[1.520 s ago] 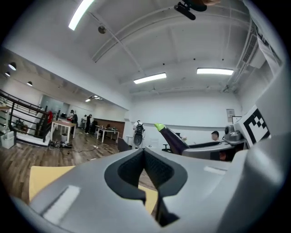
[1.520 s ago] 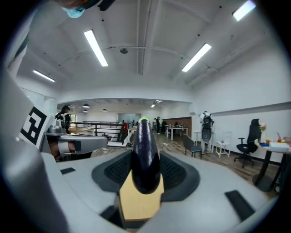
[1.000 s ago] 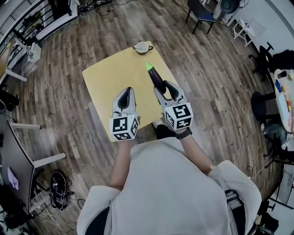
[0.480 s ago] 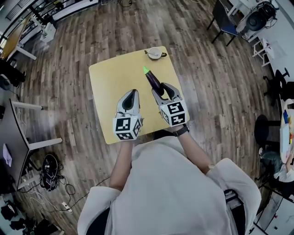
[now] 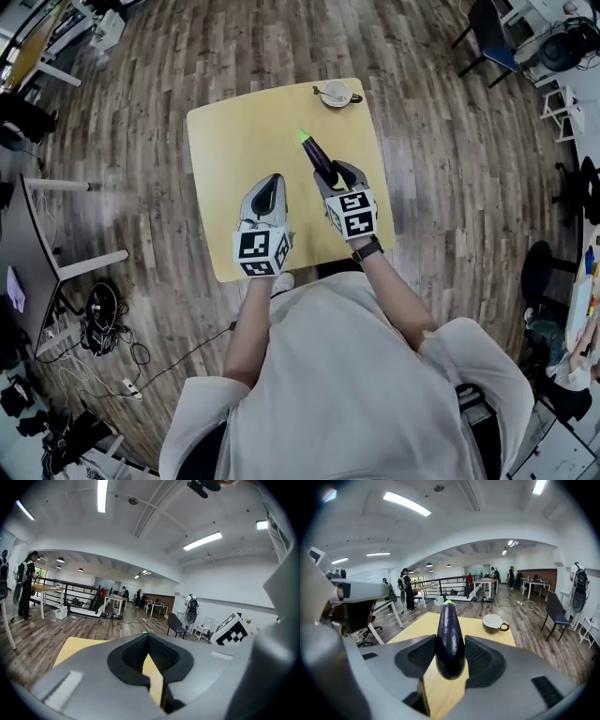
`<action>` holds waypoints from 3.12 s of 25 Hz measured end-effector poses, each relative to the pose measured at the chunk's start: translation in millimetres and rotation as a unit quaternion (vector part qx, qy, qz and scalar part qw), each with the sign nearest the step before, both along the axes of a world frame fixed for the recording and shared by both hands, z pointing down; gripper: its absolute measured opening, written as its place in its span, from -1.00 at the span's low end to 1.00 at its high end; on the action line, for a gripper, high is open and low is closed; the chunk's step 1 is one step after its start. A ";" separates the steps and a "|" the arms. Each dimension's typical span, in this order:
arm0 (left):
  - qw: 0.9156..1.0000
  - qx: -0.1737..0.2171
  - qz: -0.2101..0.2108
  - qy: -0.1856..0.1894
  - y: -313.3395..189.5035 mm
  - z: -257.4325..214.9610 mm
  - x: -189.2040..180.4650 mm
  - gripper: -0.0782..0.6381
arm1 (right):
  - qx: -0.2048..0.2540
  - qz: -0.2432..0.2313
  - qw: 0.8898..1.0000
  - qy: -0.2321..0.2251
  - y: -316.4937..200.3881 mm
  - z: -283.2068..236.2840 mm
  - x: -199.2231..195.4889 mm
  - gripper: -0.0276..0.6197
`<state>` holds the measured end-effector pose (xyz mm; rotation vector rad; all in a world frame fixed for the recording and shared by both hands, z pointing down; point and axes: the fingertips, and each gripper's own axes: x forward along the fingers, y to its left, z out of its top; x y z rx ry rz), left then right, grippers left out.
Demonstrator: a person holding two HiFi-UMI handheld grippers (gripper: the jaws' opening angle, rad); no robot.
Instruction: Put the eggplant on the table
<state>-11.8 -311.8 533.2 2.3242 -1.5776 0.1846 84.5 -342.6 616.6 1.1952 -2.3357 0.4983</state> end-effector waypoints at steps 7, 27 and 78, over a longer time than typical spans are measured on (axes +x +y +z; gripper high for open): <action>0.999 -0.042 0.007 -0.004 -12.0 28.8 -0.3 -0.76 | -0.028 0.020 0.999 0.039 -25.8 54.8 7.8 -0.32; 0.997 -0.064 0.036 -0.017 -29.5 69.4 16.7 -0.76 | -0.116 0.058 0.989 0.067 -55.0 154.6 24.0 -0.31; 0.990 0.134 -0.020 -0.025 3.6 -118.9 -36.6 -0.76 | 0.215 0.010 0.975 -0.064 11.5 -188.3 -3.3 -0.89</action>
